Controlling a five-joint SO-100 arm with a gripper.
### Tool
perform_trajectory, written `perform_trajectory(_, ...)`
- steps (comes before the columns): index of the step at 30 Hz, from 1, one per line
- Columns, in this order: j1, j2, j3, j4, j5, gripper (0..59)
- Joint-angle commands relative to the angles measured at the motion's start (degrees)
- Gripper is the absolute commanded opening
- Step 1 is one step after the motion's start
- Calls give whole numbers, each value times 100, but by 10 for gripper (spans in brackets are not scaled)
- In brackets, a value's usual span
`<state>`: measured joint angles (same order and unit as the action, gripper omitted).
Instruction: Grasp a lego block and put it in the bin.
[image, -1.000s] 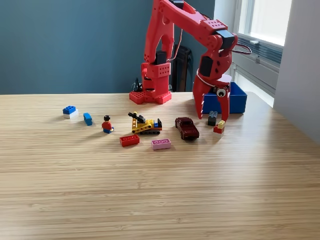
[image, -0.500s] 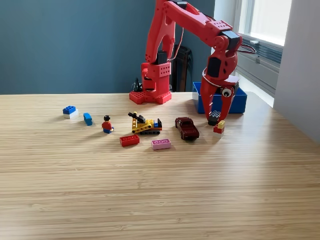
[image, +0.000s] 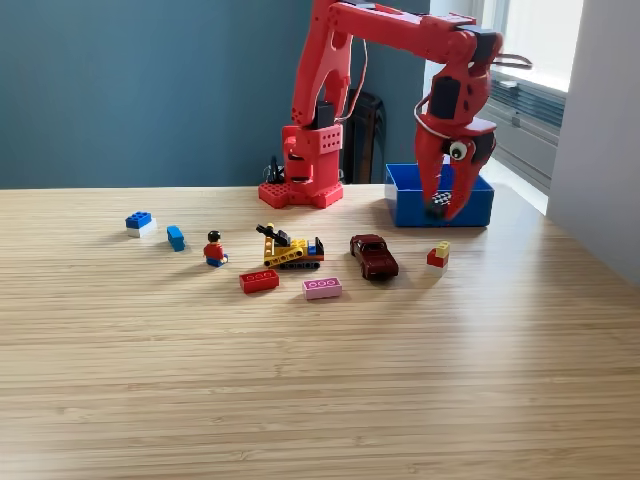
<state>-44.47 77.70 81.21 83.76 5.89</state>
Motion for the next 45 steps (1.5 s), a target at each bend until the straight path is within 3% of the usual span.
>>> perform_trajectory(1,-571,1222,-352,466,193,0)
perform_trajectory(11,-1942,2320,-158,1116,589,0)
perform_trajectory(18,-2979,2391,387,1125,879,0)
perform_trajectory(25,-3067,2391,589,1107,800,7)
perform_trajectory(28,-3067,2391,703,1107,686,148)
perform_trajectory(31,-3067,2391,809,1107,650,204)
perform_trajectory(39,-3041,2399,896,1116,817,188)
perform_trajectory(45,-2259,2426,650,1063,949,86)
